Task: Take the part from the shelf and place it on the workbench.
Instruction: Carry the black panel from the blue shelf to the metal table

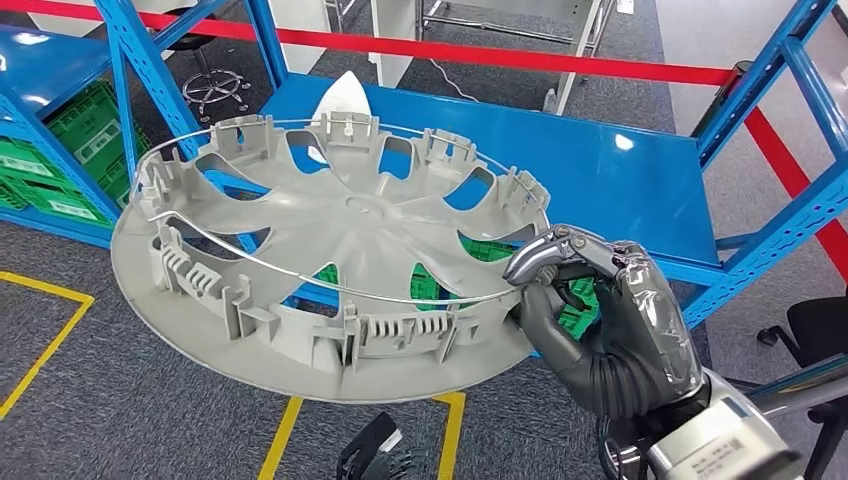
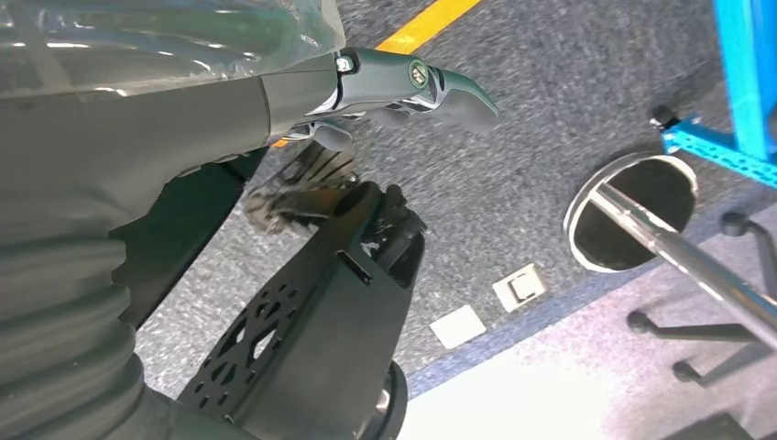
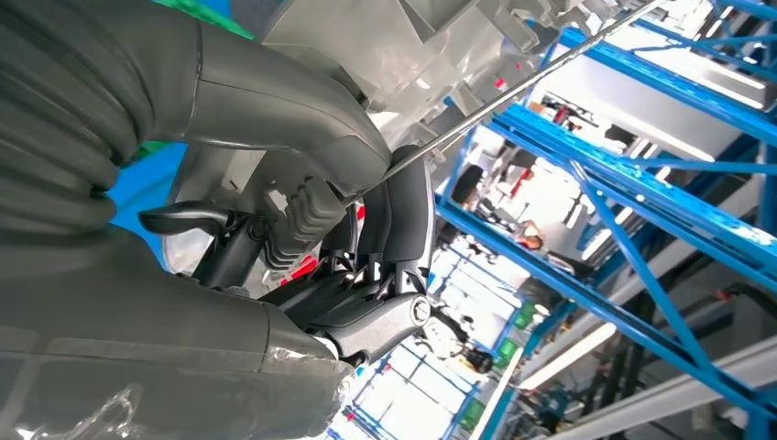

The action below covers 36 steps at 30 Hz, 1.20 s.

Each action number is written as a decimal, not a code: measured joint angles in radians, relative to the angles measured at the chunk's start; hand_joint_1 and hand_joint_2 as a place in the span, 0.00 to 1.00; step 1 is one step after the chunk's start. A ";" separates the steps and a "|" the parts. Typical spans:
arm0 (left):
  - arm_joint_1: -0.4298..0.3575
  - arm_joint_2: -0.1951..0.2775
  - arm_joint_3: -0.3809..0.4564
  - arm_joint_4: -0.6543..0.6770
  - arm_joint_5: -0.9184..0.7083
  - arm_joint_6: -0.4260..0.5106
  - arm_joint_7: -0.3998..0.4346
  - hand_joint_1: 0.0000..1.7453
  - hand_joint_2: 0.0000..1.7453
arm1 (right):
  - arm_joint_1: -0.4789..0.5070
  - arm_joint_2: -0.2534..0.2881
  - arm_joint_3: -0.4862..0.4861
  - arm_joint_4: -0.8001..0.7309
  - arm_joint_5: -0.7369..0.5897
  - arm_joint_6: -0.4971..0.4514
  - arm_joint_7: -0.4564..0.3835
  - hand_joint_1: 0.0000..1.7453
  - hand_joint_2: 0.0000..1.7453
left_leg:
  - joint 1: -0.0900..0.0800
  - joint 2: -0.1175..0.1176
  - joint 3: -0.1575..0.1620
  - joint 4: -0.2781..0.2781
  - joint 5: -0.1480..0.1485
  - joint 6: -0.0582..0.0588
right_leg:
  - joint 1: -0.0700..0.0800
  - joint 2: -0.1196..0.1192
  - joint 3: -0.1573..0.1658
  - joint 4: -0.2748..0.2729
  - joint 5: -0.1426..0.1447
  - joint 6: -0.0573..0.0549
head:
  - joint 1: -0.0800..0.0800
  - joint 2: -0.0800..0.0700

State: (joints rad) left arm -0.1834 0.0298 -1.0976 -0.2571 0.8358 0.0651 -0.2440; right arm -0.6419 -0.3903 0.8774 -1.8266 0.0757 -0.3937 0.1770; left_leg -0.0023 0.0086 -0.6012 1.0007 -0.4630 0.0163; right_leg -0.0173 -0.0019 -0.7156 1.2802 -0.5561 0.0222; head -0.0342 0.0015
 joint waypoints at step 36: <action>-0.001 0.014 0.000 0.000 0.008 0.001 0.004 0.00 1.00 | 0.024 0.003 0.004 0.062 0.016 -0.032 -0.016 1.00 1.00 | 0.002 0.000 -0.032 0.021 0.018 -0.030 | 0.009 0.000 0.183 -0.253 0.027 -0.020 | 0.002 0.000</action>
State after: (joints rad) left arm -0.1843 0.0438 -1.0975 -0.2568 0.8440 0.0663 -0.2402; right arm -0.6177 -0.3868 0.8809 -1.7643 0.0919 -0.4254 0.1614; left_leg 0.0000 0.0085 -0.6334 1.0215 -0.4451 -0.0139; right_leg -0.0088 -0.0018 -0.5327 1.0274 -0.5293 0.0021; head -0.0318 0.0016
